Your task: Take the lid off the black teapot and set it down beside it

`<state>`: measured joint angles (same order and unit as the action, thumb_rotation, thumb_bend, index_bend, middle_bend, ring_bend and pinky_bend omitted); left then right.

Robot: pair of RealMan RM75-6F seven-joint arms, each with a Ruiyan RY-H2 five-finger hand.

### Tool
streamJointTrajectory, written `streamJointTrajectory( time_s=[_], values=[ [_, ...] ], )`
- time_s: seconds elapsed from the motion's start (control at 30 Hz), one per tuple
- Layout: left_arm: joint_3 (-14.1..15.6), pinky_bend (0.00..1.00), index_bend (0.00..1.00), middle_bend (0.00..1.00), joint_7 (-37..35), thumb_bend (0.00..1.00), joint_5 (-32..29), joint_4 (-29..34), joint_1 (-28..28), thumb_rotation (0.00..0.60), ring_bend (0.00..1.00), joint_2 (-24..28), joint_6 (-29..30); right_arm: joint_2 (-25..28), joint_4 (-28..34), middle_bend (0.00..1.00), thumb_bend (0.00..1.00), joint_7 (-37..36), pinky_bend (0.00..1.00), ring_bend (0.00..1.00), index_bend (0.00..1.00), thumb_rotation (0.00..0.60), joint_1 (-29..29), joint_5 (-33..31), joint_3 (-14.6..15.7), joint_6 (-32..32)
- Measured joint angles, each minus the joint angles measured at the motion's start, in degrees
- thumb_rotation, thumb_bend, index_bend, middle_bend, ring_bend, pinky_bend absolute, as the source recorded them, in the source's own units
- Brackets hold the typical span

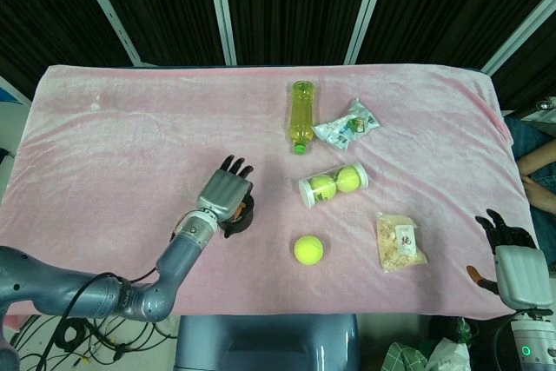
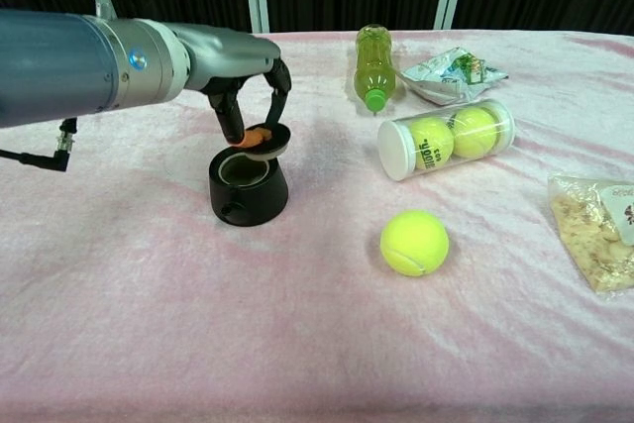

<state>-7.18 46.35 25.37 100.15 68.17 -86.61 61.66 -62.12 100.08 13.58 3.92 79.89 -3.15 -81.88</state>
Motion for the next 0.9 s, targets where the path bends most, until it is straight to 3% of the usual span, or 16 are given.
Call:
streamJointTrajectory(
  time_s=[0.13,0.27,0.43,0.57,0.73,0.9],
  values=[
    [-1.8,0.00,0.57,0.13,-4.4,0.46,3.5,3.1,-1.8,0.600,0.00,4.1,-0.4,0.0,0.0,0.10,0.10,0.0,0.22,0.27,0.19,0.600,0.0,-0.1,0.0,0.0],
    [-1.1,0.00,0.57,0.13,-5.4,0.46,5.5,5.5,-3.5,0.600,0.00,9.1,-1.3,0.0,0.1,0.10,0.10,0.0,0.22,0.27,0.19,0.600,0.0,-0.2,0.0,0.1],
    [3.1,0.00,0.57,0.13,-4.0,0.46,6.8,7.0,-5.8,0.600,0.00,14.3,-1.0,0.0,0.2,0.10,0.10,0.0,0.22,0.27,0.19,0.600,0.0,-0.4,0.0,0.2],
    [8.5,0.00,0.57,0.13,-4.6,0.46,9.1,6.5,-9.9,0.600,0.00,18.3,-1.5,-0.1,0.3,0.10,0.10,0.2,0.22,0.27,0.19,0.600,0.0,-0.7,-0.1,0.3],
    [11.0,0.00,0.57,0.12,-8.9,0.46,11.9,1.2,-13.3,0.600,0.00,17.7,-4.6,-0.2,0.4,0.10,0.10,0.5,0.22,0.27,0.19,0.600,-0.1,-0.7,-0.1,0.1],
    [11.5,0.00,0.56,0.12,-12.7,0.46,16.2,-7.0,-15.5,0.600,0.00,12.9,-6.9,-0.2,0.3,0.10,0.10,0.4,0.22,0.27,0.19,0.600,-0.1,-1.0,-0.2,0.1]
  ],
)
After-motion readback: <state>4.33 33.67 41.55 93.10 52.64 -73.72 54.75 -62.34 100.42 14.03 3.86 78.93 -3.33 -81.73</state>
